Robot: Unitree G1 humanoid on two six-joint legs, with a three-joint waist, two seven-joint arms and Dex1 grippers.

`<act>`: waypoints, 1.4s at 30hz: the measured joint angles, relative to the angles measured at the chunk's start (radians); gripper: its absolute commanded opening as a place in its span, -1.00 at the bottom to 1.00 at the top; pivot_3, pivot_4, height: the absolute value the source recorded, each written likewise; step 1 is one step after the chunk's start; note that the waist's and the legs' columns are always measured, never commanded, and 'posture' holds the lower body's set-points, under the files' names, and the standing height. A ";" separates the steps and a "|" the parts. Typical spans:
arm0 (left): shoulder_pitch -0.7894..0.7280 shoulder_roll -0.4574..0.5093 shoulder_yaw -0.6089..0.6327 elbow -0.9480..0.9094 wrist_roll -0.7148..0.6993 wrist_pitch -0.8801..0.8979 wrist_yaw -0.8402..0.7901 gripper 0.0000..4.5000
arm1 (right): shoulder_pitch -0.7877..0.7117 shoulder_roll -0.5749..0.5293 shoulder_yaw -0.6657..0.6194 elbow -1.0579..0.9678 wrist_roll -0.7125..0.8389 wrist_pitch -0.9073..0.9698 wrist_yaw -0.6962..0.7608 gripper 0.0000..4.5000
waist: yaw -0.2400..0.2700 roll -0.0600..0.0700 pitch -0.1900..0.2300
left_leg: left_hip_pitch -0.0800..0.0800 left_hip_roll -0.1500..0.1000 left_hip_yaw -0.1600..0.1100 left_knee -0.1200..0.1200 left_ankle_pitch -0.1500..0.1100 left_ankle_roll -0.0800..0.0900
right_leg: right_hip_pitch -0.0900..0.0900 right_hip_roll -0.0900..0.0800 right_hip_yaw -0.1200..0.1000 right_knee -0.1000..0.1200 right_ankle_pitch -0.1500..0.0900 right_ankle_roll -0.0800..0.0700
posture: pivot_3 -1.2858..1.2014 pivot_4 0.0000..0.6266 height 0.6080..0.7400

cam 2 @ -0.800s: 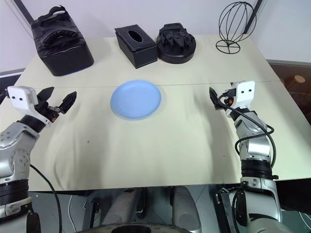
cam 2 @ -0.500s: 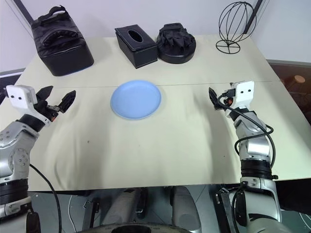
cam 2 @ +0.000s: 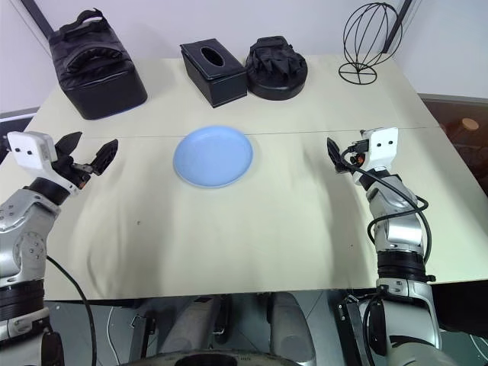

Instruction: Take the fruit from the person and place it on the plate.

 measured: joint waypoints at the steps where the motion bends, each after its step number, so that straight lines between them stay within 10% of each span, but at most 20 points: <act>1: 0.000 0.000 0.000 0.000 0.000 0.000 0.000 1.00 | 0.000 0.000 0.000 0.000 0.000 0.000 0.000 0.96 | 0.000 0.000 0.000 | 0.000 0.000 0.000 0.000 0.000 0.000 | 0.000 0.000 0.000 0.000 0.000 0.000 | 0.03 -0.52 1.00; 42: -0.014 0.000 -0.007 0.008 0.000 -0.015 -0.002 1.00 | -0.003 0.001 0.005 0.001 -0.001 -0.001 0.003 0.96 | 0.000 0.000 0.000 | 0.000 0.000 0.000 0.000 0.000 0.000 | 0.000 0.000 0.000 0.000 0.000 0.000 | 0.03 -0.52 1.00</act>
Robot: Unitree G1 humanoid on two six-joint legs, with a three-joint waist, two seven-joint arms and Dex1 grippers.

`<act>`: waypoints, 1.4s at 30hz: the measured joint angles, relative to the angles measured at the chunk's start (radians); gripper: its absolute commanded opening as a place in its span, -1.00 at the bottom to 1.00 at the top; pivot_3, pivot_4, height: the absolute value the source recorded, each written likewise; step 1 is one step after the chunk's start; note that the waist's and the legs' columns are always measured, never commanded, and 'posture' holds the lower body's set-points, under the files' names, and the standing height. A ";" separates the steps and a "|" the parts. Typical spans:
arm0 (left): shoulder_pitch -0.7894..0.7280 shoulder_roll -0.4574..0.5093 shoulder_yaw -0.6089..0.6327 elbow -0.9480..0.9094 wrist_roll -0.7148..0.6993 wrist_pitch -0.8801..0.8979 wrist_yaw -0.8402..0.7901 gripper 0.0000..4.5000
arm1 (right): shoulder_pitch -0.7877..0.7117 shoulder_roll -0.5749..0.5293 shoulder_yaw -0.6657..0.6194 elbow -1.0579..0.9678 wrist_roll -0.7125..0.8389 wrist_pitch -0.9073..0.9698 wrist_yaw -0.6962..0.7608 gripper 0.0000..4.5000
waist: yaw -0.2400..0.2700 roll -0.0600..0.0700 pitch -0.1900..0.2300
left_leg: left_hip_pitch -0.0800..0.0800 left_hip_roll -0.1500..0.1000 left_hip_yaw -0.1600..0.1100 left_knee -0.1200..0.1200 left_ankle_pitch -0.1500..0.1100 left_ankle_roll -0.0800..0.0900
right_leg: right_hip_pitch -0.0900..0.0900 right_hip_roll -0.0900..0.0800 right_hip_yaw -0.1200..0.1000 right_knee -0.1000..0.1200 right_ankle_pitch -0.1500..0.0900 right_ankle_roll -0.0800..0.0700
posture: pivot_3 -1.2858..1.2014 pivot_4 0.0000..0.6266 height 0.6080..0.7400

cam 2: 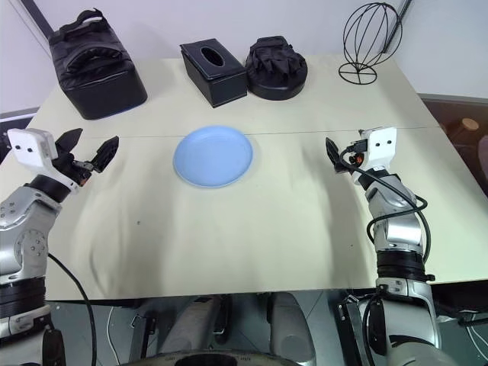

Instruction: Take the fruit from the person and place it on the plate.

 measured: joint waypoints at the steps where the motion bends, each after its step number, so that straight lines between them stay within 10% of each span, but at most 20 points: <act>1: 0.000 0.000 0.000 0.000 0.000 0.000 0.000 1.00 | 0.000 0.000 0.000 0.000 0.000 0.000 0.000 0.96 | 0.000 0.000 0.000 | 0.000 0.000 0.000 0.000 0.000 0.000 | 0.000 0.000 0.000 0.000 0.000 0.000 | 0.03 -0.52 1.00; 21: 0.004 0.000 0.000 0.000 0.000 -0.001 0.000 1.00 | 0.000 0.000 0.000 0.004 0.002 0.003 0.014 0.96 | 0.000 0.000 0.000 | 0.000 0.000 0.000 0.000 0.000 0.000 | 0.000 0.000 0.000 0.000 0.000 0.000 | 0.03 -0.52 1.00; 28: 0.007 0.000 -0.001 0.001 0.000 -0.001 0.000 1.00 | 0.089 -0.117 0.043 -0.338 0.358 0.413 0.356 0.96 | 0.001 0.000 0.000 | 0.000 0.000 -0.001 0.001 -0.001 0.001 | 0.001 -0.001 0.000 -0.001 0.000 0.000 | 0.03 -0.52 1.00; 42: -0.185 0.131 -0.060 0.047 -0.023 -0.004 -0.208 1.00 | 0.060 -0.131 0.077 -0.374 0.339 0.487 0.349 0.96 | 0.018 -0.001 0.000 | 0.000 0.000 0.000 0.003 -0.001 0.001 | 0.003 -0.001 -0.002 -0.002 -0.002 -0.003 | 0.03 -0.52 1.00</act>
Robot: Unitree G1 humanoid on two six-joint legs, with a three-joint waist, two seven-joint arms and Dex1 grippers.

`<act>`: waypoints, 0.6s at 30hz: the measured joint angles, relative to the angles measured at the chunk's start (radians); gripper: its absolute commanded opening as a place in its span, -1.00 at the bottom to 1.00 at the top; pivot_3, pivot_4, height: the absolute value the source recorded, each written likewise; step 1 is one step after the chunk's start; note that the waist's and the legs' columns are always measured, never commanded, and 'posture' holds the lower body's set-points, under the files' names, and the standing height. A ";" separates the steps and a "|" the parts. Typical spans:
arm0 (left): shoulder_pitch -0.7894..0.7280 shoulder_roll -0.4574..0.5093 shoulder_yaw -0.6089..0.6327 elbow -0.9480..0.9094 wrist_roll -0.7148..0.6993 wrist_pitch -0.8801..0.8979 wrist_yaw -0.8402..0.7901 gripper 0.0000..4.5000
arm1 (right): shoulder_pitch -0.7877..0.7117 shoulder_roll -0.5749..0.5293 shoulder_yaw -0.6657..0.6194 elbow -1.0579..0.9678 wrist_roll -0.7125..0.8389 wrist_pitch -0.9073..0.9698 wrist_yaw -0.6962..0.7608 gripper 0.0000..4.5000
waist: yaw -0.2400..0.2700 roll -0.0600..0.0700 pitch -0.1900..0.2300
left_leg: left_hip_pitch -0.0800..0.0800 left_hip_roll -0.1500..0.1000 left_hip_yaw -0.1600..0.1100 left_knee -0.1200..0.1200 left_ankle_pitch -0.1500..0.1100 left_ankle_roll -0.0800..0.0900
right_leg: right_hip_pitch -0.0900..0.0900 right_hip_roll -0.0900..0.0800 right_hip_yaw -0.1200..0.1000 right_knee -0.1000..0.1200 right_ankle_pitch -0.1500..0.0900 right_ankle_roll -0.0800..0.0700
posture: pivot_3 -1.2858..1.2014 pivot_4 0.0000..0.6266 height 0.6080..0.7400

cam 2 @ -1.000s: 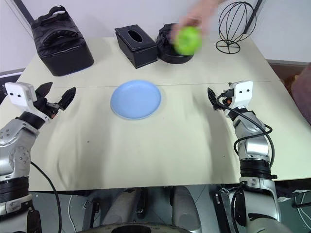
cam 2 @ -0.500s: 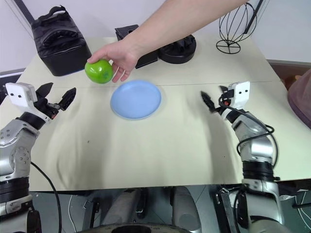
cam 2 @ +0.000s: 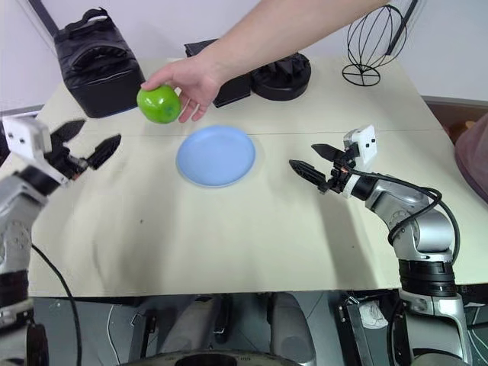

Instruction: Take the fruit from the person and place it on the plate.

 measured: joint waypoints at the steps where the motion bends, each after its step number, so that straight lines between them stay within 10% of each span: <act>1: -0.029 0.001 -0.021 0.012 0.003 -0.004 -0.015 1.00 | -0.006 0.006 0.007 0.000 -0.004 -0.002 -0.001 0.96 | 0.001 0.000 0.000 | 0.000 0.000 0.000 0.000 0.000 0.000 | 0.000 0.000 0.000 0.000 0.000 0.000 | 0.03 -0.52 1.00; 18: -0.244 -0.114 -0.191 0.347 0.102 -0.108 -0.120 1.00 | 0.046 0.035 0.008 -0.047 -0.016 -0.010 -0.067 0.96 | 0.004 0.000 0.000 | 0.000 0.000 0.000 -0.001 0.000 0.000 | -0.002 0.001 0.000 0.001 0.002 0.004 | 0.03 -0.52 1.00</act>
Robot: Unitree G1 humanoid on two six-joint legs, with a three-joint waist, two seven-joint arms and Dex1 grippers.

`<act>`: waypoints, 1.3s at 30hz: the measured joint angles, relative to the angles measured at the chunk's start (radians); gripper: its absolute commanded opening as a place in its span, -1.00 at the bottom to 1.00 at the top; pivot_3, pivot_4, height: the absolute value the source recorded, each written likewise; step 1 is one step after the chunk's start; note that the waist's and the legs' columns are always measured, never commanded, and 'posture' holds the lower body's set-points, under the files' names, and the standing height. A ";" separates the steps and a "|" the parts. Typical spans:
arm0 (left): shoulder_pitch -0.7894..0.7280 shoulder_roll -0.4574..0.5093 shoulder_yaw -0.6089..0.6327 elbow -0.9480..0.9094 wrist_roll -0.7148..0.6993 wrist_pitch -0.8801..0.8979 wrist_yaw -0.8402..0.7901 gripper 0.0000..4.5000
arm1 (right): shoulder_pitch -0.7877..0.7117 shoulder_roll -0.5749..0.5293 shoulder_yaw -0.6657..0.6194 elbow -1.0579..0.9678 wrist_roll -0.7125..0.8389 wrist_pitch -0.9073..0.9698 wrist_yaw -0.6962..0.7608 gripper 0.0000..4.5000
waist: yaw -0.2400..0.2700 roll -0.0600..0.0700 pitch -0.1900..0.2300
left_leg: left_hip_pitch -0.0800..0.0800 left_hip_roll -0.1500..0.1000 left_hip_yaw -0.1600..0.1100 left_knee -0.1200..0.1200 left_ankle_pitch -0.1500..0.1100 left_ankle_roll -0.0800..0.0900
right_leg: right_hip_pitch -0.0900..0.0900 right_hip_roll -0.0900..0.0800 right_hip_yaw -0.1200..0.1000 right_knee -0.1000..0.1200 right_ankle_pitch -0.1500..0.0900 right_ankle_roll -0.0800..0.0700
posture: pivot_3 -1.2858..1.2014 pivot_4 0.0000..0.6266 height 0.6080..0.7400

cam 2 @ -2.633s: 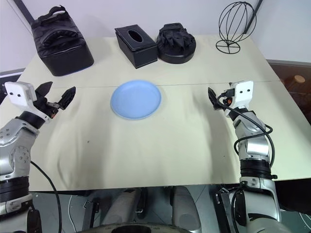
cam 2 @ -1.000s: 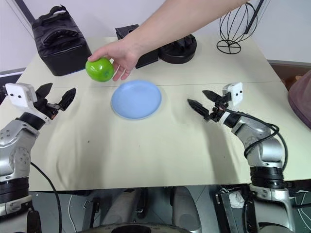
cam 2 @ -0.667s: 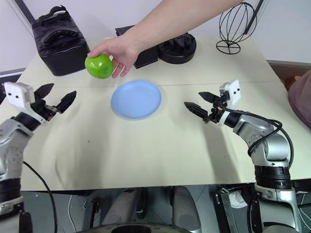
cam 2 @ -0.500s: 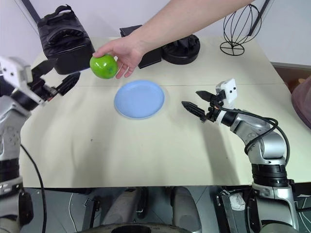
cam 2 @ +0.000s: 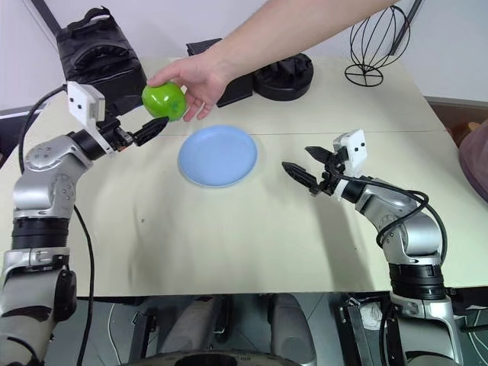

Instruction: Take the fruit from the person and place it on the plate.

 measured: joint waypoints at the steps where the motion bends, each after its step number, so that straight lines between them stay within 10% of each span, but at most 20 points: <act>1: -0.009 -0.005 -0.001 0.011 0.007 -0.004 0.000 1.00 | 0.003 0.001 0.000 -0.002 0.000 0.000 -0.004 0.96 | 0.000 0.000 0.000 | 0.000 0.000 0.000 0.000 0.000 0.000 | 0.000 0.000 0.000 0.000 0.000 0.000 | 0.03 -0.52 1.00; 6: -0.044 -0.041 -0.009 0.046 0.023 -0.024 0.006 1.00 | 0.013 0.011 -0.001 -0.003 0.000 -0.001 -0.015 0.96 | 0.002 0.000 0.000 | 0.000 0.000 0.000 0.000 0.000 0.000 | 0.000 0.000 0.000 0.000 0.000 0.000 | 0.03 -0.52 1.00; 12: -0.054 -0.070 -0.012 0.074 0.034 -0.044 0.015 0.35 | 0.014 0.017 -0.001 -0.003 -0.007 -0.003 -0.021 1.00 | 0.001 0.000 0.000 | 0.000 0.000 0.000 0.000 0.000 0.000 | 0.000 0.000 0.000 0.000 0.000 0.000 | 0.03 -0.52 1.00; 39: -0.154 -0.135 -0.224 0.281 0.219 -0.087 -0.045 0.34 | 0.042 0.065 -0.003 -0.015 -0.020 -0.033 -0.049 1.00 | -0.001 0.000 0.000 | 0.000 -0.001 0.000 0.001 0.000 0.000 | 0.001 0.001 0.000 0.001 0.000 0.000 | 0.03 -0.52 1.00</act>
